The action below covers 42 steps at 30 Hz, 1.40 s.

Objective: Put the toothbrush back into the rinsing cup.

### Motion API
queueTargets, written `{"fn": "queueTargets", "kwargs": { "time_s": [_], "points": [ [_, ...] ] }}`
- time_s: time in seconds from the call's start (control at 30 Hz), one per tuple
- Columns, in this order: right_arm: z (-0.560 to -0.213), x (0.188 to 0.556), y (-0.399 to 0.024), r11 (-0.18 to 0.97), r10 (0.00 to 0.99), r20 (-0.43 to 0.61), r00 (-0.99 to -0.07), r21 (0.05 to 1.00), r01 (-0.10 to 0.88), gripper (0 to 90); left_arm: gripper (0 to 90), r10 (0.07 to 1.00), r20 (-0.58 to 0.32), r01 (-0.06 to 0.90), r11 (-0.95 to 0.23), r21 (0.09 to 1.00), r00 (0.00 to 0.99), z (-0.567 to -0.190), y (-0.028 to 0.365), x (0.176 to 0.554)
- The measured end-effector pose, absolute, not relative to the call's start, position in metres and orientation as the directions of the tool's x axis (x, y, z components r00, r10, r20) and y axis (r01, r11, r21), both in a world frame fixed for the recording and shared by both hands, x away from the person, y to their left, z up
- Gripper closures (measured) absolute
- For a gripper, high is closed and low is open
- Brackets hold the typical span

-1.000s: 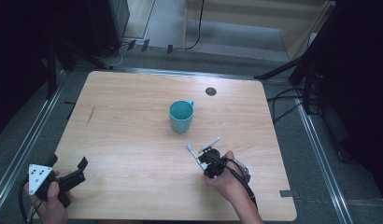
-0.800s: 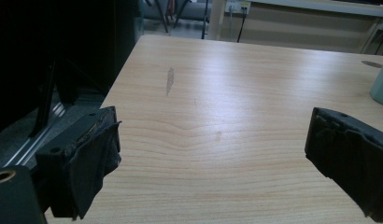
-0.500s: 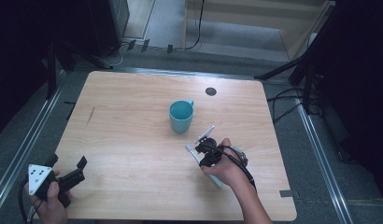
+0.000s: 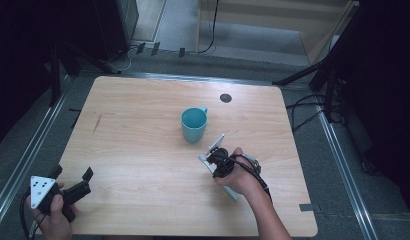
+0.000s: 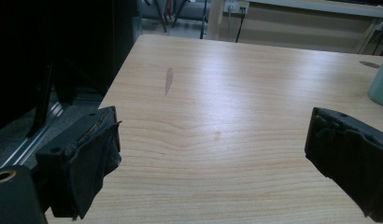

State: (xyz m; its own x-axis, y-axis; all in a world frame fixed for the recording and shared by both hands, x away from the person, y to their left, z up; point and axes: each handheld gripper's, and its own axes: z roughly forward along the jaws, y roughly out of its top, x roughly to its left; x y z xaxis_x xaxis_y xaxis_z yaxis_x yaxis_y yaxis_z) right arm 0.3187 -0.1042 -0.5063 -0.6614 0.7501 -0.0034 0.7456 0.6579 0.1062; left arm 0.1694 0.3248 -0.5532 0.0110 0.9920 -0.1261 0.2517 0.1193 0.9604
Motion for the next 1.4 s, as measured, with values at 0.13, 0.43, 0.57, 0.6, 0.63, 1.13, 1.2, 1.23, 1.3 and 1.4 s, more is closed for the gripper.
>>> {"fn": "queueTargets", "kwargs": {
  "time_s": [0.13,0.43,0.57,0.6,0.63,1.13,1.2,1.23,1.3,1.4],
  "points": [
    [-0.507,0.316,-0.100,0.680,0.732,-0.032,-0.681,0.107,0.726,79.0,3.3,0.992,-0.125,0.252,0.118,0.960,0.013,-0.553,0.325,0.169],
    [-0.496,0.312,-0.112,0.645,0.751,-0.008,-0.660,0.219,0.732,79.8,3.3,0.992,-0.126,0.250,0.119,0.961,0.011,-0.553,0.325,0.169],
    [-0.478,0.312,-0.126,0.583,0.783,0.030,-0.621,0.313,0.750,79.8,3.3,0.992,-0.125,0.251,0.119,0.961,0.010,-0.553,0.325,0.169],
    [-0.478,0.312,-0.126,0.583,0.783,0.030,-0.621,0.313,0.750,79.8,3.3,0.992,-0.125,0.251,0.119,0.961,0.010,-0.553,0.325,0.169],
    [-0.469,0.311,-0.133,0.549,0.798,0.037,-0.601,0.364,0.752,79.8,3.3,0.992,-0.126,0.251,0.120,0.961,0.010,-0.553,0.325,0.169],
    [-0.426,0.305,-0.160,0.250,0.901,0.055,-0.429,0.742,0.621,79.7,3.3,0.992,-0.127,0.252,0.121,0.960,0.011,-0.553,0.325,0.169],
    [-0.424,0.304,-0.160,0.232,0.907,0.053,-0.419,0.767,0.599,79.7,3.3,0.992,-0.128,0.252,0.121,0.960,0.011,-0.553,0.325,0.169],
    [-0.421,0.303,-0.159,0.199,0.912,0.050,-0.406,0.812,0.549,79.7,3.3,0.991,-0.131,0.250,0.124,0.960,0.010,-0.553,0.325,0.169],
    [-0.419,0.302,-0.157,0.175,0.916,0.051,-0.398,0.842,0.511,79.8,3.3,0.991,-0.131,0.251,0.124,0.960,0.011,-0.553,0.325,0.169],
    [-0.418,0.302,-0.156,0.124,0.919,0.076,-0.386,0.875,0.468,79.7,3.3,0.992,-0.125,0.251,0.119,0.961,0.010,-0.553,0.325,0.169]
  ]
}}
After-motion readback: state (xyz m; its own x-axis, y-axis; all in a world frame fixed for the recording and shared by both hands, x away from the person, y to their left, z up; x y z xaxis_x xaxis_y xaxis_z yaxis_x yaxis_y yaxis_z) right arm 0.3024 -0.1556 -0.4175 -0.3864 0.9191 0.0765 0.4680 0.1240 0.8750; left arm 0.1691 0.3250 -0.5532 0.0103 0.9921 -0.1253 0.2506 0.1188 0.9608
